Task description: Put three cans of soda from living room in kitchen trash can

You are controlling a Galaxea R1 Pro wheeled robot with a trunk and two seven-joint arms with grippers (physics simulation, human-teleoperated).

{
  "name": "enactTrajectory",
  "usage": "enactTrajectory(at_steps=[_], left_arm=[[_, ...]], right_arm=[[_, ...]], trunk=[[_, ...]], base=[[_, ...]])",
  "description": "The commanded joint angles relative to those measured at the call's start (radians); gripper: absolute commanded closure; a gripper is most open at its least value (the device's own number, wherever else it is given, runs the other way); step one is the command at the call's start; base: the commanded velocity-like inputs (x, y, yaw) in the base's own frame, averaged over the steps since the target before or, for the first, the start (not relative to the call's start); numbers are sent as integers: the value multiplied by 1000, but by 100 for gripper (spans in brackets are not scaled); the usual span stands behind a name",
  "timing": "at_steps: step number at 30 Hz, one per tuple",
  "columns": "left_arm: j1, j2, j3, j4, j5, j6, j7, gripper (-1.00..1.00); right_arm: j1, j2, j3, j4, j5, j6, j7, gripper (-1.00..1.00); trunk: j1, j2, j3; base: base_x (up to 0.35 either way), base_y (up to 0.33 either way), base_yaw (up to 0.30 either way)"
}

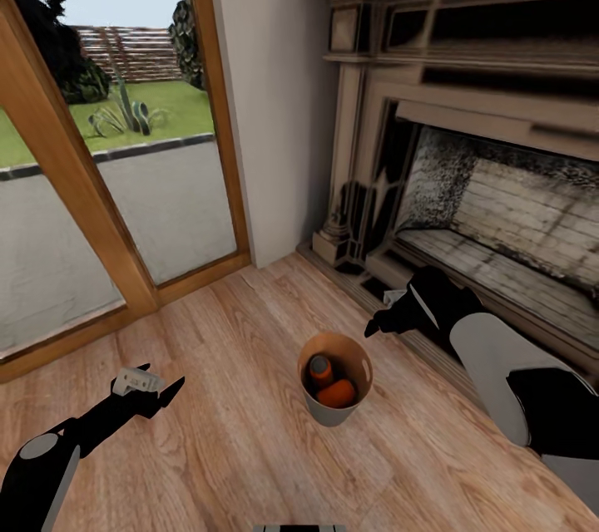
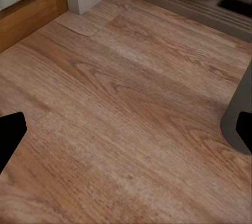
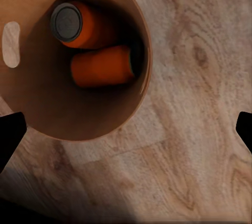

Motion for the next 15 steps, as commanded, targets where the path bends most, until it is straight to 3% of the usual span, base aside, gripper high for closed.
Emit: enactTrajectory(at_steps=[1,15], left_arm=[[0,0,0,0,0,1,0,-100],[0,0,0,0,2,14,1,-100]], right_arm=[[2,0,0,0,0,0,0,-100],[7,-1,0,0,0,0,0,-100]], trunk=[[-4,7,3],[-58,105,47]], base=[[0,0,0],[0,0,0]])
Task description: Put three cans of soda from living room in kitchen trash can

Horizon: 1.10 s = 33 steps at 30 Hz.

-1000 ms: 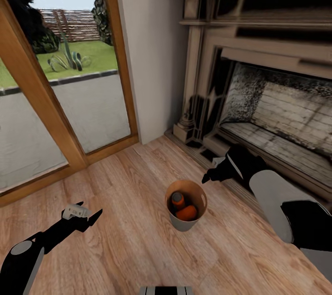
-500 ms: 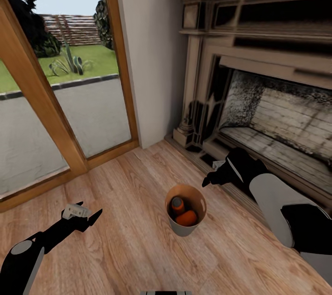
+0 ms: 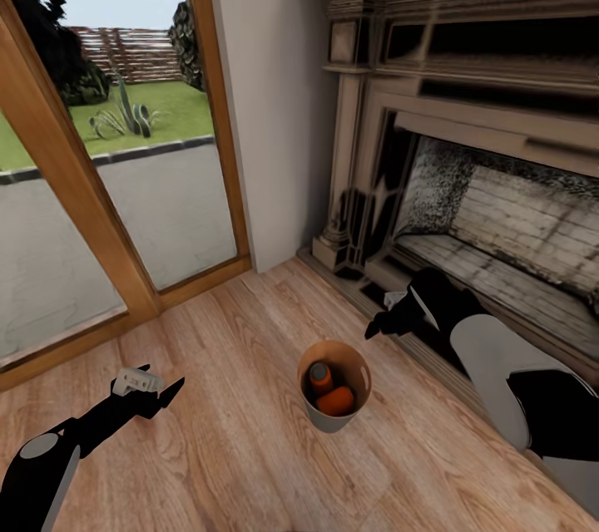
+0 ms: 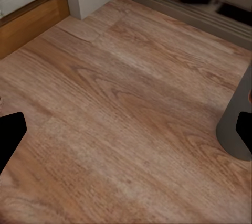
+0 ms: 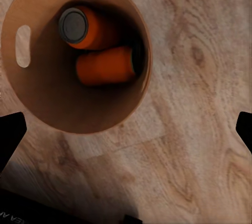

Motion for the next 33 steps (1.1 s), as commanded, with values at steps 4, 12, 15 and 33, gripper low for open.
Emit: enactTrajectory(at_steps=[4,12,15,33], left_arm=[[0,0,0,-1,-2,2,1,-100],[0,0,0,0,-2,2,2,-100],[0,0,0,0,-3,2,2,-100],[1,0,1,1,5,-13,1,-100]], right_arm=[[5,-3,0,-2,0,0,0,-100],[20,-4,1,-4,0,0,0,-100],[50,-4,2,-47,0,0,1,-100],[166,-8,2,-205,2,0,2,-100]], trunk=[[-15,28,13],[-46,84,41],[-58,105,55],[-107,196,118]], base=[[0,0,0],[0,0,0],[0,0,0],[0,0,0]])
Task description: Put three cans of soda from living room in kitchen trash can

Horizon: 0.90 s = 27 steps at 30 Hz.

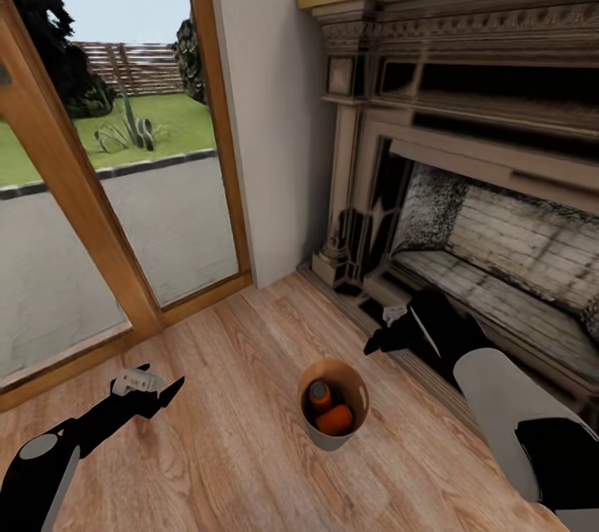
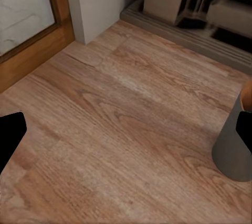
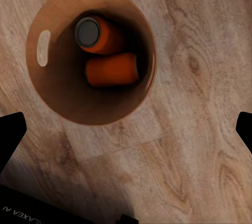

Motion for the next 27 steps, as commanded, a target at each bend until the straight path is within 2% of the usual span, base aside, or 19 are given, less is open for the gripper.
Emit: enactTrajectory(at_steps=[1,8,27], left_arm=[[0,0,0,0,-3,0,1,-100],[0,-1,-1,0,-5,9,6,-100],[0,-1,-1,-1,-6,9,7,-100]], right_arm=[[5,-2,0,-1,0,0,0,-100],[40,-7,-1,-4,0,0,-1,-100],[75,-18,0,-4,0,0,-2,-100]], trunk=[[0,0,0],[0,0,1],[0,0,1]], base=[[-50,-5,0],[-240,-6,0],[-324,0,0]])
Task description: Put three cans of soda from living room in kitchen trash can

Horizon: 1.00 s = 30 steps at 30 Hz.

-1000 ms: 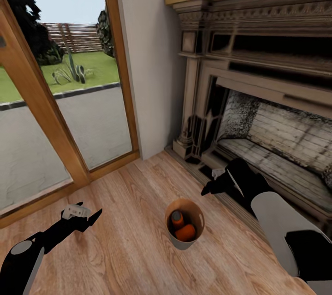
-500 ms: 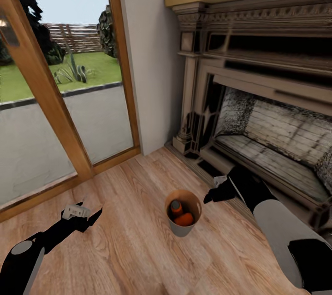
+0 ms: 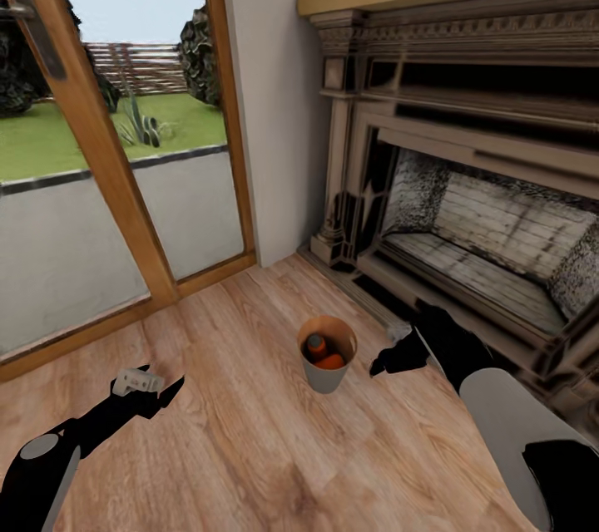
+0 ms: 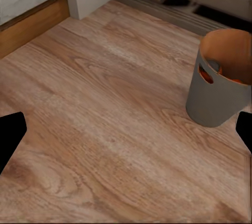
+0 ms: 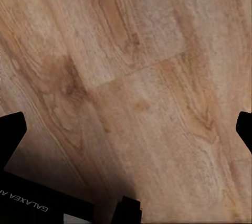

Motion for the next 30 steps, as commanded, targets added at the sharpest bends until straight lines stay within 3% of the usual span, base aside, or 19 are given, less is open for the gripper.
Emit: enactTrajectory(at_steps=[1,6,18,27,30], left_arm=[[0,0,0,0,0,0,0,-100],[0,-1,0,1,9,-12,0,-100],[0,-1,0,2,-3,1,5,-100],[0,-1,0,67,-3,-10,34,-100],[0,-1,2,124,-2,-21,63,-100]], right_arm=[[1,0,0,0,0,0,0,-100],[13,-2,-1,-1,0,0,0,-100],[46,-21,-3,0,0,-15,-1,-100],[110,-48,-3,2,-1,-94,-13,-100],[133,-56,-3,3,-2,-146,-42,-100]], trunk=[[0,0,0],[0,0,0],[-46,84,38],[-81,147,66],[-92,168,75]], base=[[-327,0,0],[-229,0,0],[-30,0,0],[-2,0,0],[0,0,0]])
